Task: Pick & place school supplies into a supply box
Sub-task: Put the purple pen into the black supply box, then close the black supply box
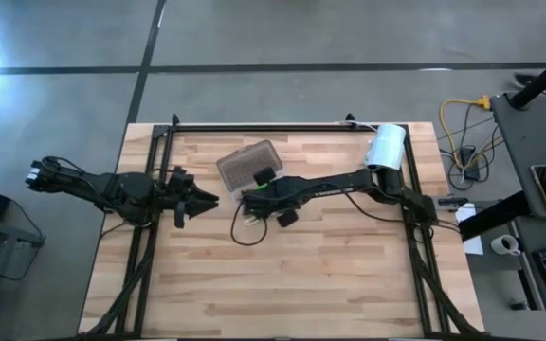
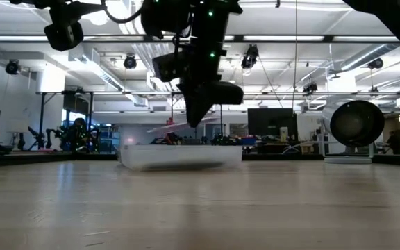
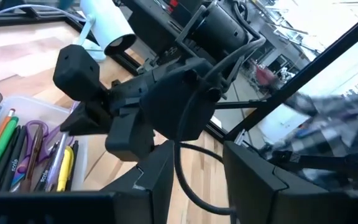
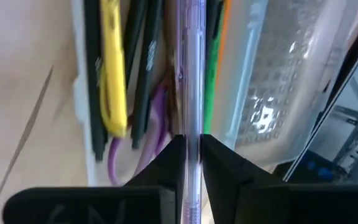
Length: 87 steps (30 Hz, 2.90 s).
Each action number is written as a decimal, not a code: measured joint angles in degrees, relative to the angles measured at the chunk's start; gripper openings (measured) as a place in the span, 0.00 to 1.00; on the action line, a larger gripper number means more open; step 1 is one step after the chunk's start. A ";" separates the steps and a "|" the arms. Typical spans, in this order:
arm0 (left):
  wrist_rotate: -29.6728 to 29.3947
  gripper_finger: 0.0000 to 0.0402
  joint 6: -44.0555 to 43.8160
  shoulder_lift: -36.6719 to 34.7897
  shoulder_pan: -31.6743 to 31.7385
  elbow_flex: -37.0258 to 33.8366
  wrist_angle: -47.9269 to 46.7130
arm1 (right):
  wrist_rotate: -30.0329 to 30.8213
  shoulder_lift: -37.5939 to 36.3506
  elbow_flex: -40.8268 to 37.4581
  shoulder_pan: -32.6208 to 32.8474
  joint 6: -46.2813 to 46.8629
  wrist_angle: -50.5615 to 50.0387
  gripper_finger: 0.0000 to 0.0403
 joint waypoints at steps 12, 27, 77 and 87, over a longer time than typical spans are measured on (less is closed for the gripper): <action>-1.62 0.30 0.19 0.00 0.00 0.00 0.02 | -3.00 -0.03 -0.04 -0.33 4.89 3.98 0.32; -1.62 0.30 1.13 -0.09 0.00 0.00 0.26 | -3.30 -9.48 -2.62 4.83 24.51 -0.35 0.36; -2.27 0.30 1.96 -0.14 -0.02 0.00 0.81 | -20.45 -77.71 -85.93 8.15 61.39 74.30 0.22; 1.72 0.30 16.17 -6.37 0.02 -0.02 0.83 | -18.23 -88.71 -93.07 8.16 56.96 80.47 0.23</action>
